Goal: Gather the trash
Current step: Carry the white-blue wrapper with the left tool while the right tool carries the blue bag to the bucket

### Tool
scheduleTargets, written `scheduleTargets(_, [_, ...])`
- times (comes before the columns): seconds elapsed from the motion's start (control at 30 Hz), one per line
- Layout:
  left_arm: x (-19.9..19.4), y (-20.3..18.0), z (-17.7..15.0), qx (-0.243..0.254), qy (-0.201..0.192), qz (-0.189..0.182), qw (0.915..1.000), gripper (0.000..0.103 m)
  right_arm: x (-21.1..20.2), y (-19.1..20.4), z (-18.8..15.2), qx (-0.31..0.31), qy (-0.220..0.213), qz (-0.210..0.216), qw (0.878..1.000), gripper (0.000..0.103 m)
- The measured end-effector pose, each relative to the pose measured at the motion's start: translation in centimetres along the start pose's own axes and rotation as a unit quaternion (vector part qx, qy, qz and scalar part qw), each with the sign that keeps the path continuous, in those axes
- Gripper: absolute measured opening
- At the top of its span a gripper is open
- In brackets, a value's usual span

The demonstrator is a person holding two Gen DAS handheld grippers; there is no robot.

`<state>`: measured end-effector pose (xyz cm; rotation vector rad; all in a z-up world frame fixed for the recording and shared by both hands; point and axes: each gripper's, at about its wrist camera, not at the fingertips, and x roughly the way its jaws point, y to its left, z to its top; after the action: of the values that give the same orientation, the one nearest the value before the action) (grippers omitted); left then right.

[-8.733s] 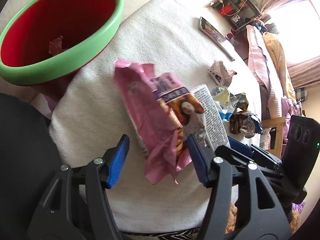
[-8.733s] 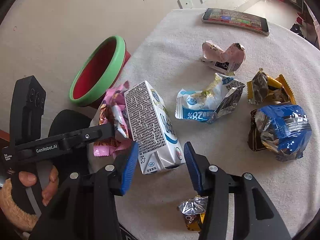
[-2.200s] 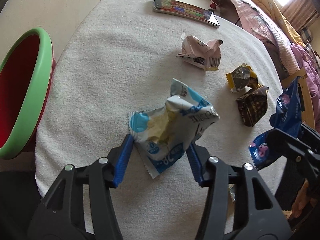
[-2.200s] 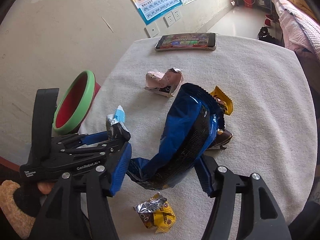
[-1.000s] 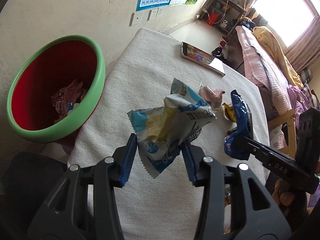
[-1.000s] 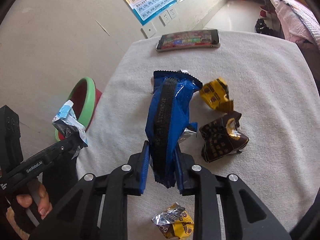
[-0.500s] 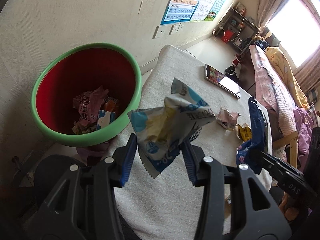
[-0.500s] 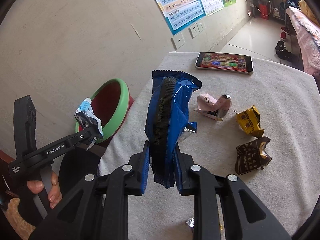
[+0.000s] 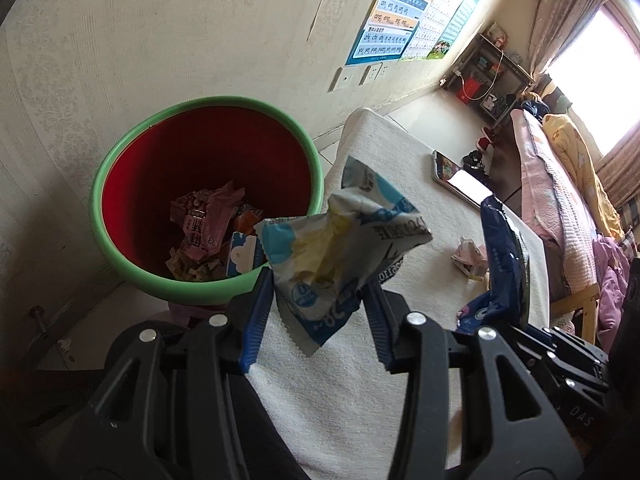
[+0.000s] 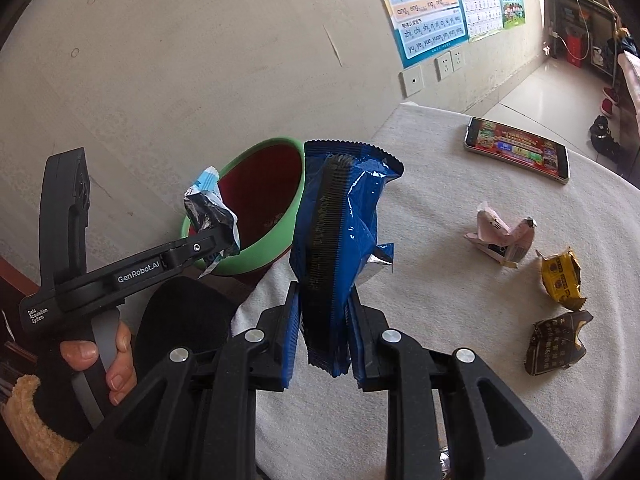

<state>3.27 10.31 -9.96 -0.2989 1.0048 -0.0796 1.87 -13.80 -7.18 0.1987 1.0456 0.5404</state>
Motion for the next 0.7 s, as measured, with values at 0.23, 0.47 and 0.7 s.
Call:
scheduleTargets(0.23, [-0.4, 1.5, 0.5, -0.013, -0.007, 0.011, 0.9998, 0.043, 1.0, 1.9, 1.2, -0.027, 0.000, 0.012, 1.000, 0.021])
scheduleTargets(0.47, [-0.7, 3.2, 1.2, -0.022, -0.016, 0.026, 0.9993, 0.043, 2.2, 3.8, 2.7, -0.053, 0.001, 0.021, 0.998, 0.021])
scheduleTargets(0.7, [-1.1, 5.4, 2.2, -0.039, -0.024, 0.039, 0.9982, 0.043, 3.5, 5.3, 4.1, -0.074, 0.006, 0.029, 0.997, 0.022])
